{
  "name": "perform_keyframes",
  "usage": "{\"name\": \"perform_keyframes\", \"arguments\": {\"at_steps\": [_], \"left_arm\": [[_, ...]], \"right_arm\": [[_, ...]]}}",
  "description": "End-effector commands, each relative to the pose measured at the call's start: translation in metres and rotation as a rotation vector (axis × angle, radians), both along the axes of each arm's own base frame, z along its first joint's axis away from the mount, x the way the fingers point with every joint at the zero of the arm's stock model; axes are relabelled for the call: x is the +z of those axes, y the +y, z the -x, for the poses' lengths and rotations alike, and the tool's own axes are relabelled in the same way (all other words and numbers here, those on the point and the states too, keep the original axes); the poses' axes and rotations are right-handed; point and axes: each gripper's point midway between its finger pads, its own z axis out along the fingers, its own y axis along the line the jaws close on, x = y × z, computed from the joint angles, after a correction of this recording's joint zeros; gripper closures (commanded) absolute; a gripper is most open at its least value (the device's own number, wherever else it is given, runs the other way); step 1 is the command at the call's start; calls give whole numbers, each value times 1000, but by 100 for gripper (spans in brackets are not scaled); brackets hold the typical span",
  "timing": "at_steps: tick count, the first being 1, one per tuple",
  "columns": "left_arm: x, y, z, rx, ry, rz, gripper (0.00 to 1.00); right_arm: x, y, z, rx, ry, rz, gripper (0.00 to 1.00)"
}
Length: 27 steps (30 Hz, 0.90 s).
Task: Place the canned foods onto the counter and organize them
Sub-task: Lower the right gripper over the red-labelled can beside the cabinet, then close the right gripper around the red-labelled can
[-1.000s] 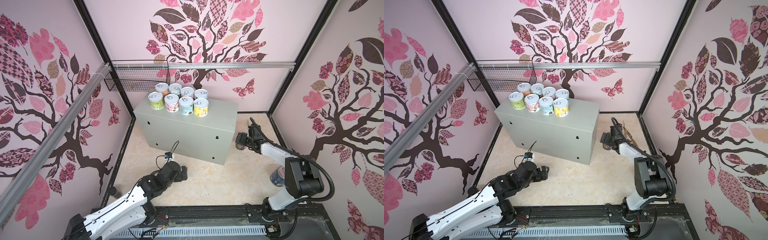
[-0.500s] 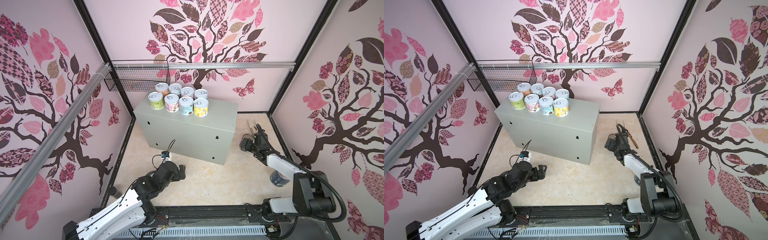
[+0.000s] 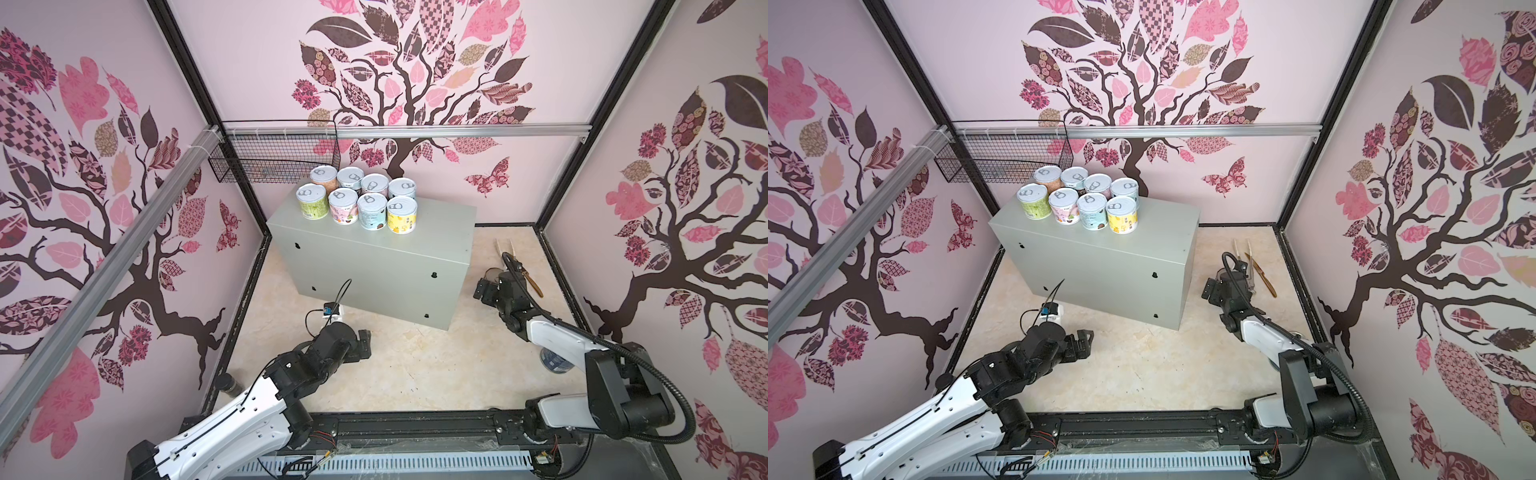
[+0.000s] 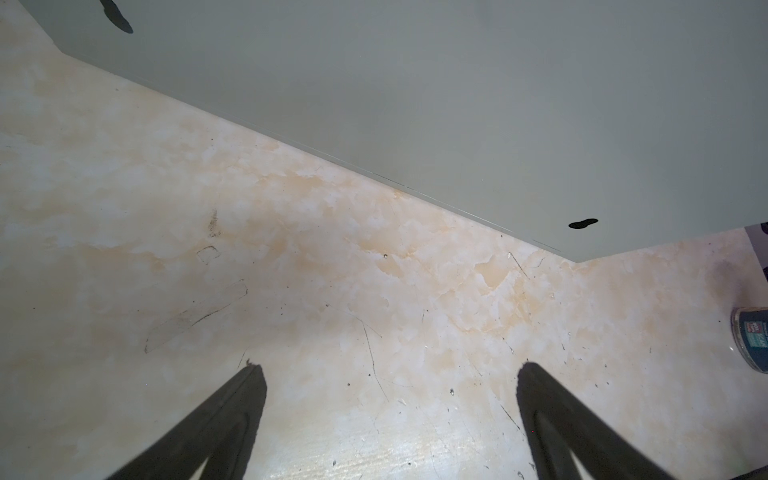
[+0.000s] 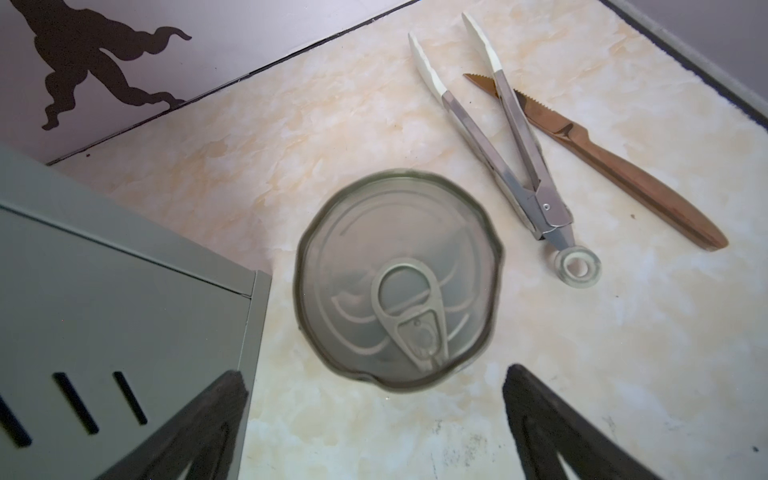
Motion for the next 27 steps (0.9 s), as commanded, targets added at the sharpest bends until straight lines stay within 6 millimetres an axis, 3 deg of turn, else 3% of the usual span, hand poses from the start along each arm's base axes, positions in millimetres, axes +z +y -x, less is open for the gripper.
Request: {"name": "perform_keyframes", "arguments": {"at_steps": [1, 6, 9, 27], "left_arm": [[-1, -1, -1, -4, -14, 1, 2], [-4, -3, -1, -4, -6, 4, 2], [-7, -2, -1, -3, -4, 0, 2], [-11, -5, -6, -3, -9, -18, 2]], "right_arm": [[-17, -1, -7, -64, 36, -53, 0], [-40, -3, -8, -127, 78, -63, 0], [-43, -8, -9, -153, 72, -51, 0], [-41, -11, -50, -161, 95, 65, 0]]}}
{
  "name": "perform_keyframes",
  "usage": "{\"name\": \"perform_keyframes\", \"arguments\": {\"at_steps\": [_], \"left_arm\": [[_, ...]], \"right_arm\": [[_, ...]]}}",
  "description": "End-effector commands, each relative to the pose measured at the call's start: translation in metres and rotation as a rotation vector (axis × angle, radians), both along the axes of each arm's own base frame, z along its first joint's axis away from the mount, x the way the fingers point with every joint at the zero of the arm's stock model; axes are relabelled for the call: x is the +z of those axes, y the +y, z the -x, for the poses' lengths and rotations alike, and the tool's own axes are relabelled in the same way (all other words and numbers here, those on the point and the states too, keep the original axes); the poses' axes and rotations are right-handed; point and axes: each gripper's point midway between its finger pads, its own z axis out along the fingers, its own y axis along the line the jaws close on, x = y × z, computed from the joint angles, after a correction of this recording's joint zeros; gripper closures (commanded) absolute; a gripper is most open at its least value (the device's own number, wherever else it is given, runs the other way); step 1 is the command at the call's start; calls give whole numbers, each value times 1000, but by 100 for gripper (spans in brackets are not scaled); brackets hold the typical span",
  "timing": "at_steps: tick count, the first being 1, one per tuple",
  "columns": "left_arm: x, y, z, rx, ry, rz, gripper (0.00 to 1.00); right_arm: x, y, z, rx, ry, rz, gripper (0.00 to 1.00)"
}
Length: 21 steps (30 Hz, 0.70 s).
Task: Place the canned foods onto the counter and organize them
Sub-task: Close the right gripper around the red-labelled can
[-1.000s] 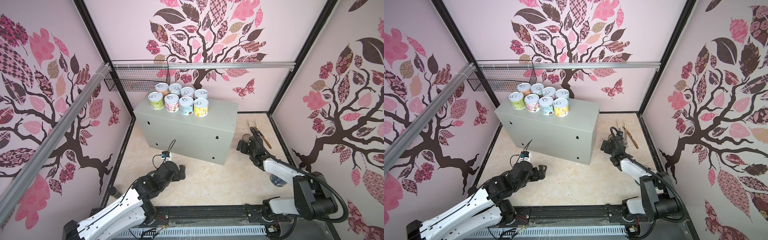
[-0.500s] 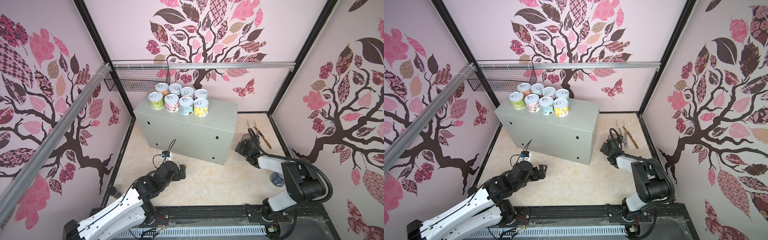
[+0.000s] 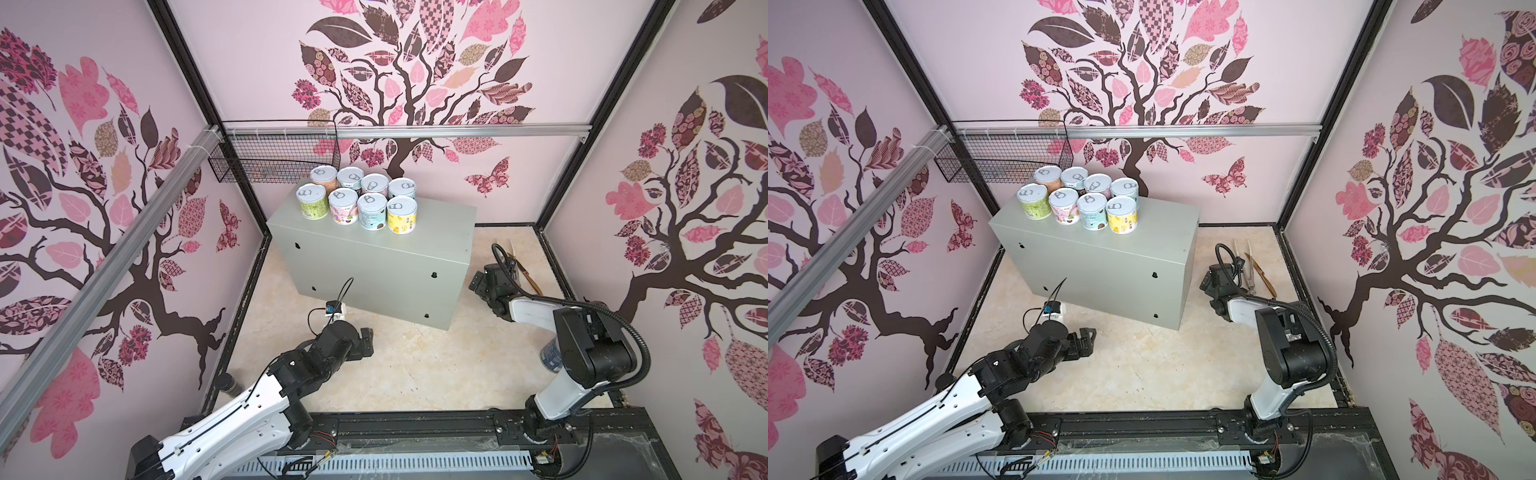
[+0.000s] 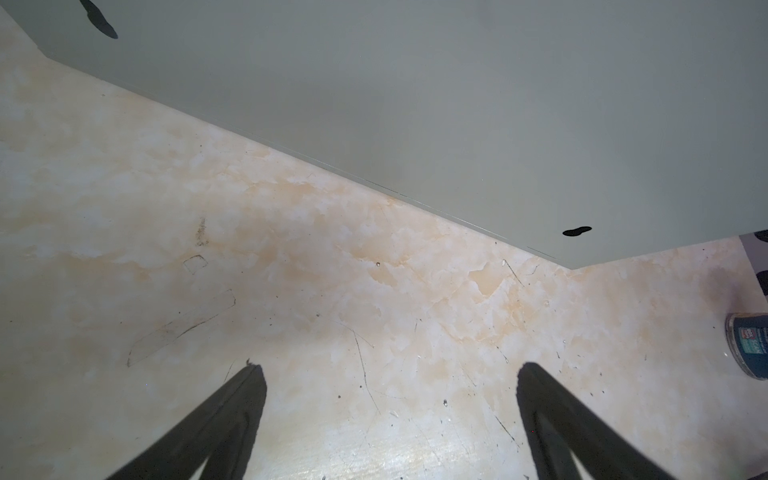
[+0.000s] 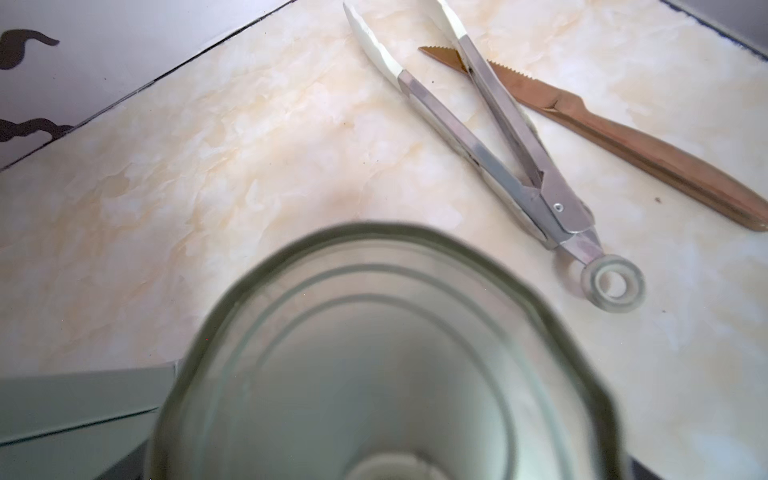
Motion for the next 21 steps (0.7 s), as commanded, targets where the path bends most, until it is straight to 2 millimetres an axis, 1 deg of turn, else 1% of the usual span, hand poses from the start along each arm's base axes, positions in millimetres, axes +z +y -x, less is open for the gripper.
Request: {"name": "perform_keyframes", "arguments": {"at_steps": [1, 9, 13, 16, 21], "left_arm": [[-11, 2, 0, -3, 2, -30, 2], [-14, 0, -5, 1, 17, -29, 2], [-16, 1, -6, 3, 28, -28, 2], [-17, 1, -6, 5, 30, -30, 2], [-16, 1, -6, 5, 30, -30, 2]], "right_arm": [[-5, 0, -8, 8, 34, 46, 0], [-19, 6, -22, 38, 101, 49, 0], [-20, 7, -27, 41, 102, 47, 0], [-22, 8, -29, 48, 110, 45, 3], [-22, 10, -30, 60, 111, 39, 11]]}}
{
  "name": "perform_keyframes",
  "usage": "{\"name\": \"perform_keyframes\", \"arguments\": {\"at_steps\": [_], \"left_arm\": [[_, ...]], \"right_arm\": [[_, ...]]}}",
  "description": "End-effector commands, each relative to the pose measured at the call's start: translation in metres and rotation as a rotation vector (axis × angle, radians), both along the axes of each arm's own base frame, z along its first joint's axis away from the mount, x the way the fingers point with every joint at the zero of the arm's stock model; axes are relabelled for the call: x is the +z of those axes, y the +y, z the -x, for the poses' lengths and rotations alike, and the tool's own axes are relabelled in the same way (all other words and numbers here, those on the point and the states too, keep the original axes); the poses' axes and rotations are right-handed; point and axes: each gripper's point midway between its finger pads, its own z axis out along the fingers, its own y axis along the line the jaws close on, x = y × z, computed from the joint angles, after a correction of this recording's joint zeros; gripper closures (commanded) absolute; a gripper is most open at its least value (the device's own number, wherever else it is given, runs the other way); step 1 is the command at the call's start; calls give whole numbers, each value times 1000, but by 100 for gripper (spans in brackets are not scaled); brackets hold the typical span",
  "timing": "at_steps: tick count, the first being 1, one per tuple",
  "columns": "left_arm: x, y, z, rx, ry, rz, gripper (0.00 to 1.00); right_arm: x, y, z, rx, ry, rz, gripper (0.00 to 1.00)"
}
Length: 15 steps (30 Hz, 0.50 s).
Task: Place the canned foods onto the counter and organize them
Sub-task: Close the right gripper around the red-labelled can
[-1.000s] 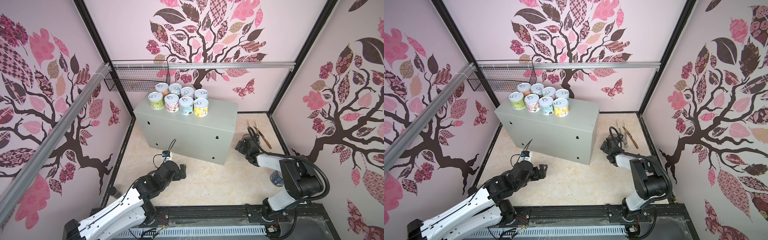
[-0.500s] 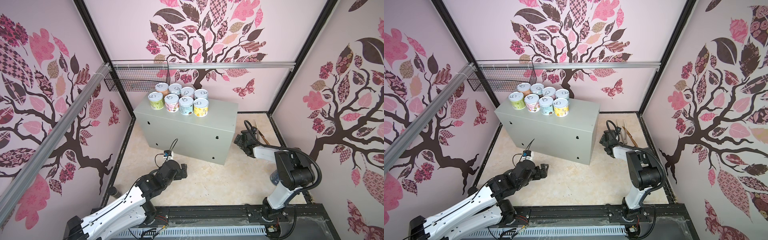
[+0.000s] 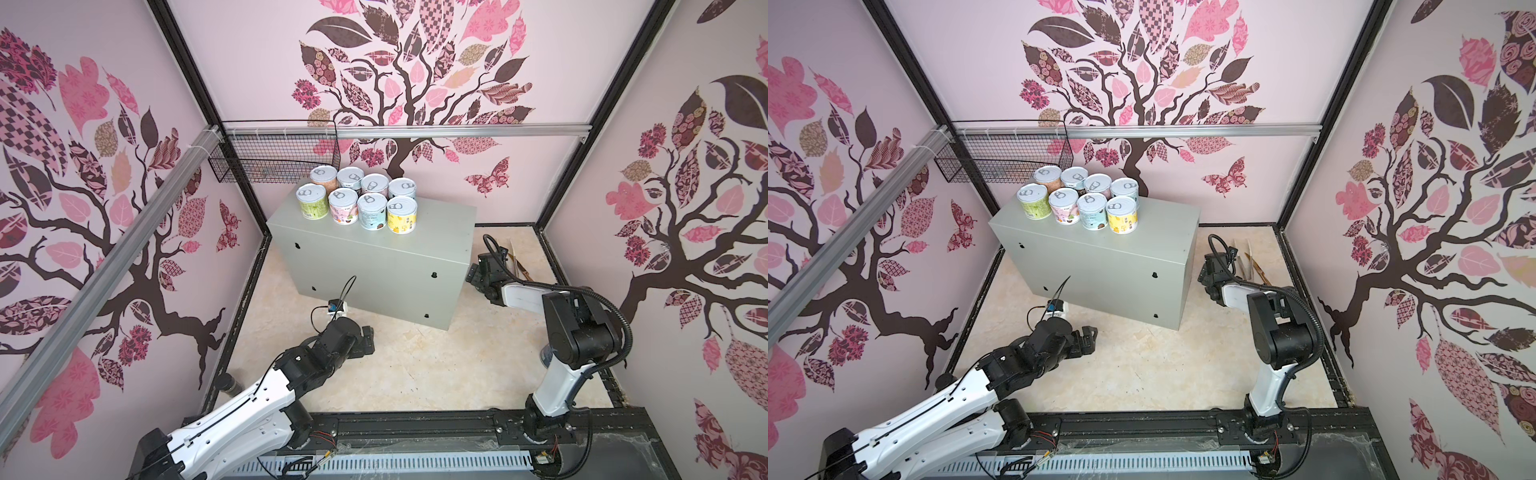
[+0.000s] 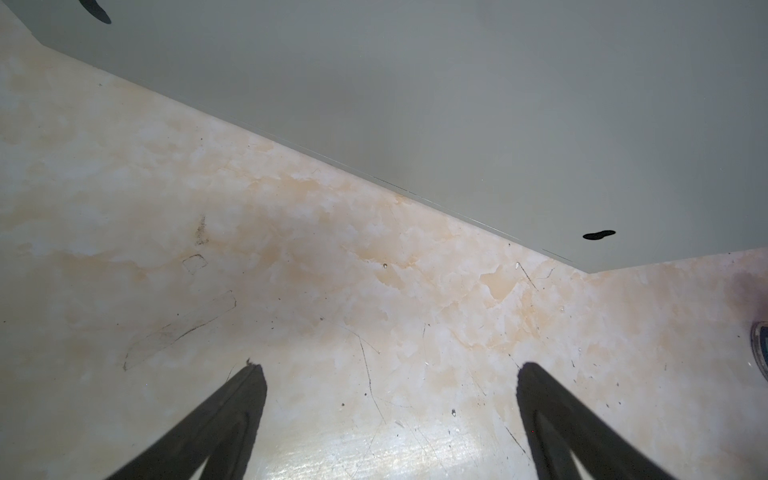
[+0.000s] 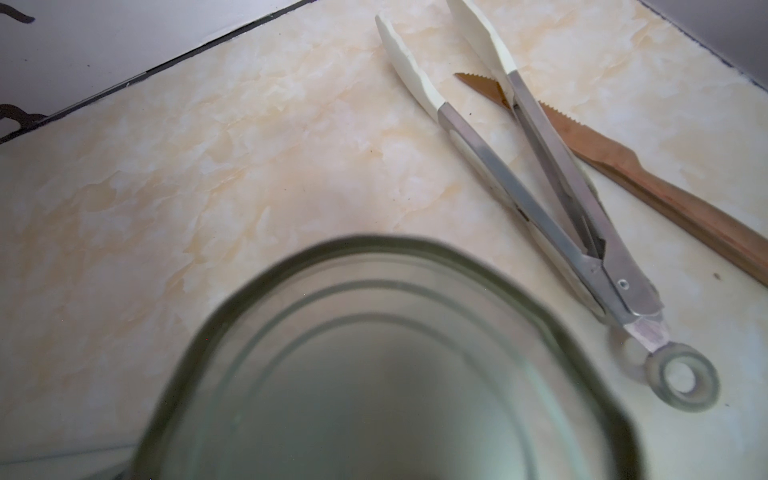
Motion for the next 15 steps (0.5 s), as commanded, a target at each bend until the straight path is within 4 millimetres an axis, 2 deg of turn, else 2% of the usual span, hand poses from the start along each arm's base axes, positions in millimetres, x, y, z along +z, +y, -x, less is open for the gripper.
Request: {"name": "perform_keyframes", "arguments": {"at_steps": [1, 9, 15], "left_arm": [[-6, 1, 0, -9, 0, -12, 2], [1, -1, 1, -18, -4, 5, 2], [8, 1, 3, -17, -19, 19, 2]], "right_arm": [[-19, 3, 4, 23, 66, -15, 13], [-19, 2, 6, 48, 55, -67, 38], [-10, 3, 9, 63, 43, -66, 41]]}}
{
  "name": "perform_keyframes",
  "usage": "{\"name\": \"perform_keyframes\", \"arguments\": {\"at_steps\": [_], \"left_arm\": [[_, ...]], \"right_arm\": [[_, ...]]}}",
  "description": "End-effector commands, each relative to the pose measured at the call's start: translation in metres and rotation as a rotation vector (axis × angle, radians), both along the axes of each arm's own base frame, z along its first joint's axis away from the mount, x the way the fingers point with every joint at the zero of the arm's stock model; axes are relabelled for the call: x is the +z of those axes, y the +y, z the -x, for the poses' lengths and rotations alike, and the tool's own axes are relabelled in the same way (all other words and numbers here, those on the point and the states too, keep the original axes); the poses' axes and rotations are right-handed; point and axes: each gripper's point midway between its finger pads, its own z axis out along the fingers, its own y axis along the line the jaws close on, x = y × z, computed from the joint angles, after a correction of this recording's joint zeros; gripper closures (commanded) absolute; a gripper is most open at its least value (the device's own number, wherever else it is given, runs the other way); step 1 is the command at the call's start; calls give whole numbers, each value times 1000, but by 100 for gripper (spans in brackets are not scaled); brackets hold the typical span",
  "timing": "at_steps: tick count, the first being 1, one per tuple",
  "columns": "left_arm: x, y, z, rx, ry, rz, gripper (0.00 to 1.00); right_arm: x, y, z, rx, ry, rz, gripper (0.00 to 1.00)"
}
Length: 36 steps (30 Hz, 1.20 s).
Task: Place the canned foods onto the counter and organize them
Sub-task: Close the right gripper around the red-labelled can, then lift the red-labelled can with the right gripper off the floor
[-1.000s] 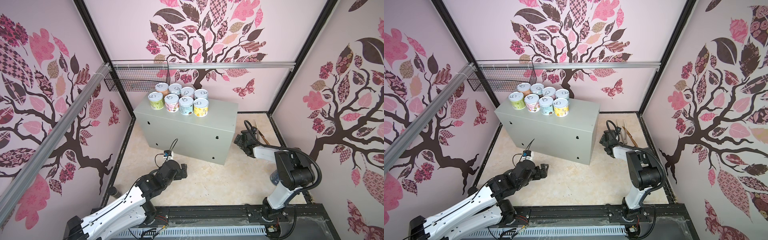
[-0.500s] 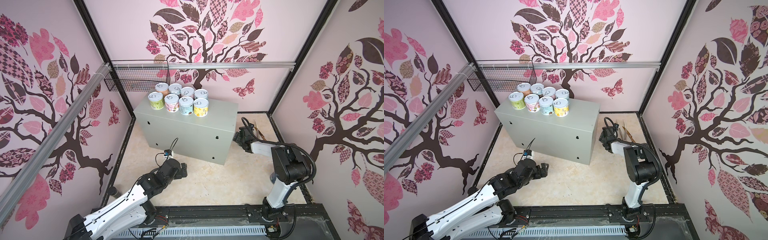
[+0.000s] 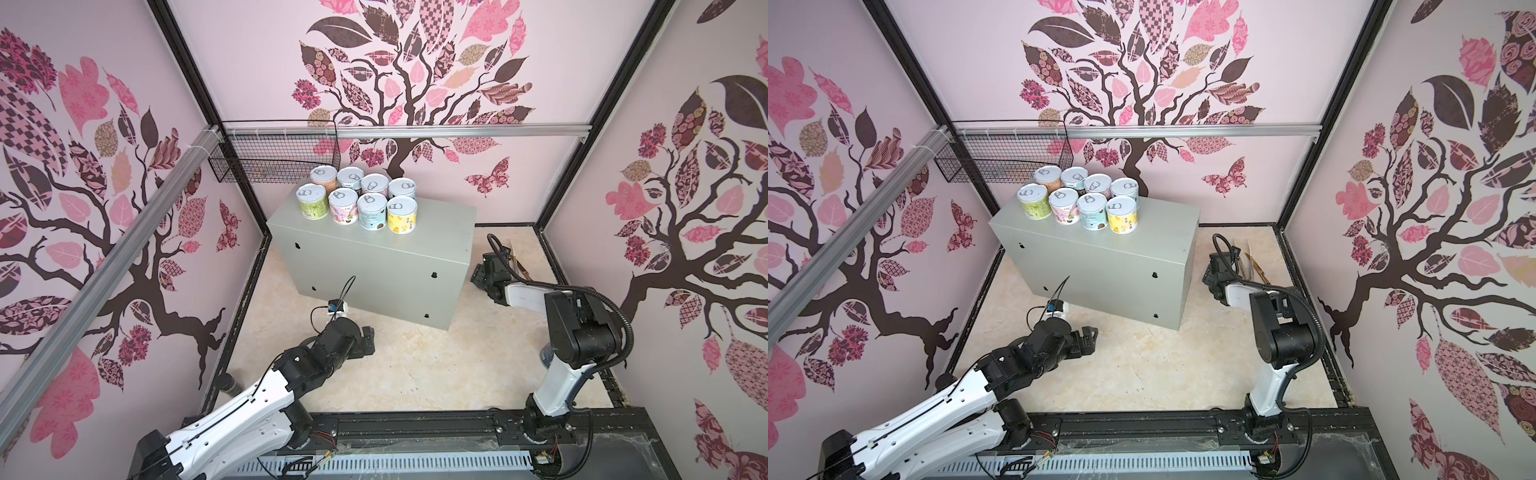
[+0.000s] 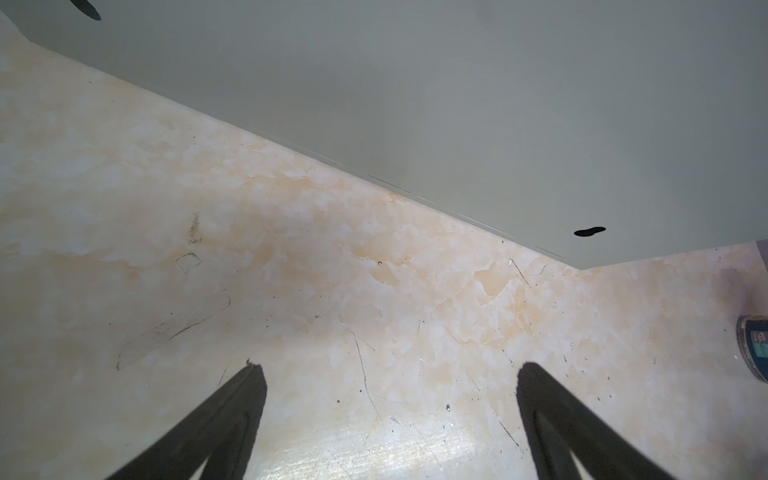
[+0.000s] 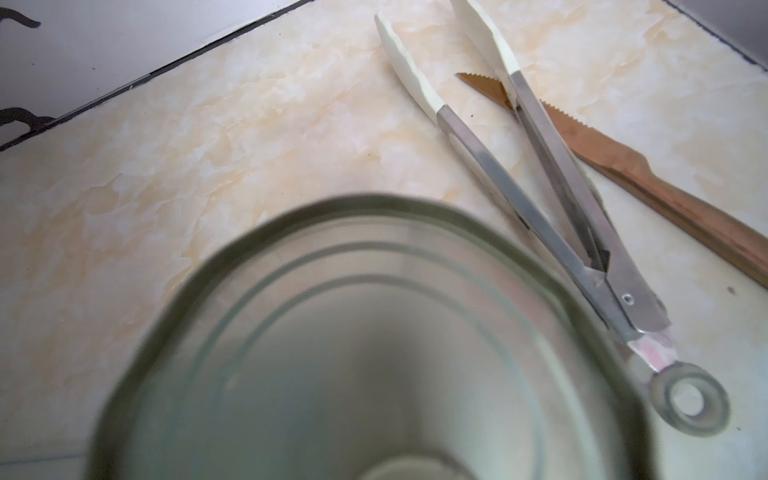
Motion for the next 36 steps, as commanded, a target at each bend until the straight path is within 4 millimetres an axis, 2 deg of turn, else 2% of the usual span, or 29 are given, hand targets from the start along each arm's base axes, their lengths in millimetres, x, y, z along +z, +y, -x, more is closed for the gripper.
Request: {"name": "perform_keyframes", "arguments": {"at_steps": [1, 6, 14, 21, 30, 36], "left_arm": [[5, 2, 1, -8, -13, 0, 2], [13, 2, 3, -9, -28, 20, 2], [33, -10, 2, -47, -58, 24, 2], [49, -6, 7, -63, -85, 35, 2], [46, 4, 18, -66, -79, 50, 3], [49, 11, 25, -66, -94, 80, 3]], "right_arm": [[-7, 8, 12, 45, 44, -37, 41], [9, 9, 18, 59, 15, -37, 42], [28, 8, 34, 80, -4, -33, 44], [54, 8, 50, 93, -29, -48, 47], [88, 10, 70, 137, -52, -52, 47], [119, 11, 83, 172, -73, -37, 49]]}}
